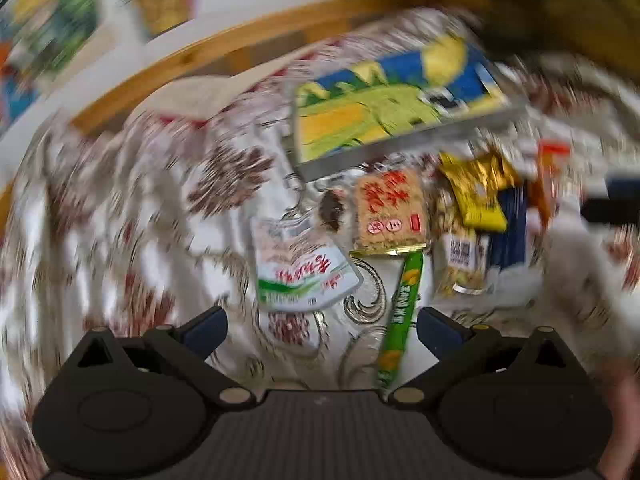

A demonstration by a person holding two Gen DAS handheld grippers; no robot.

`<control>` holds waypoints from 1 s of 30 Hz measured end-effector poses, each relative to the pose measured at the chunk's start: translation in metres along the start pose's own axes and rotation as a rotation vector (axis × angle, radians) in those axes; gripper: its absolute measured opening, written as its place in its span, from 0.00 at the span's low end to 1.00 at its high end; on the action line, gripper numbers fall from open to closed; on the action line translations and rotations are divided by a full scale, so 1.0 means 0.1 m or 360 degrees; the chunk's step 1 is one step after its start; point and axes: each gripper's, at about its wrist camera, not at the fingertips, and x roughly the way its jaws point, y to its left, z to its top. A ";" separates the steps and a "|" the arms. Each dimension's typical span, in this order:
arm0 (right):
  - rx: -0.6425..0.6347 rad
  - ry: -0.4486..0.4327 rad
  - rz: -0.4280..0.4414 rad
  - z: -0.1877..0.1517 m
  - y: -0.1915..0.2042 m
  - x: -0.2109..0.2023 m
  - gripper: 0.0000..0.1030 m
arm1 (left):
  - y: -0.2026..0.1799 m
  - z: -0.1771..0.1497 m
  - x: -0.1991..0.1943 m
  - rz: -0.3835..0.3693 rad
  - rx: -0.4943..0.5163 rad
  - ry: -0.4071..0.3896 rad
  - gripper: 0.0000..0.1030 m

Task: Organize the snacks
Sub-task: 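Grasp the green sausage stick with left tool while right tool grasps the nut bar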

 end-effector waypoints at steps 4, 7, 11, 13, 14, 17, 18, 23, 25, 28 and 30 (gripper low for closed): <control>0.0081 0.0037 0.0037 0.05 -0.04 0.20 1.00 | -0.10 0.01 0.23 -0.0081 0.0216 -0.0009 1.00; 0.0102 0.0079 0.0049 0.08 -0.02 0.37 1.00 | -0.09 0.03 0.36 -0.0256 0.0206 0.0020 1.00; 0.0116 0.0188 -0.0027 0.10 0.04 0.63 0.98 | -0.10 0.05 0.52 -0.0374 0.0195 0.0053 0.99; 0.0143 0.0238 -0.0025 0.10 0.08 0.73 0.94 | -0.11 0.05 0.59 -0.0423 0.0215 0.0069 0.99; 0.0151 0.0257 -0.0038 0.11 0.10 0.78 0.92 | -0.13 0.04 0.63 -0.0441 0.0227 0.0088 0.98; 0.0167 0.0335 -0.0139 0.13 0.18 0.95 0.86 | -0.12 0.00 0.69 -0.0516 0.0258 0.0117 0.91; 0.0179 0.0365 -0.0171 0.14 0.20 1.01 0.84 | -0.11 -0.02 0.71 -0.0539 0.0254 0.0115 0.88; 0.0335 0.0449 -0.0198 0.14 0.15 1.26 0.78 | -0.02 -0.08 0.77 -0.0614 0.0226 0.0120 0.74; 0.0393 0.0459 -0.0181 0.11 0.09 1.30 0.76 | 0.00 -0.07 0.80 -0.0617 0.0219 0.0127 0.65; 0.0452 0.0467 -0.0161 0.07 0.02 1.36 0.70 | -0.01 -0.07 0.86 -0.0641 0.0224 0.0152 0.49; 0.0453 0.0466 -0.0165 0.06 0.01 1.39 0.66 | -0.03 -0.06 0.89 -0.0652 0.0241 0.0168 0.38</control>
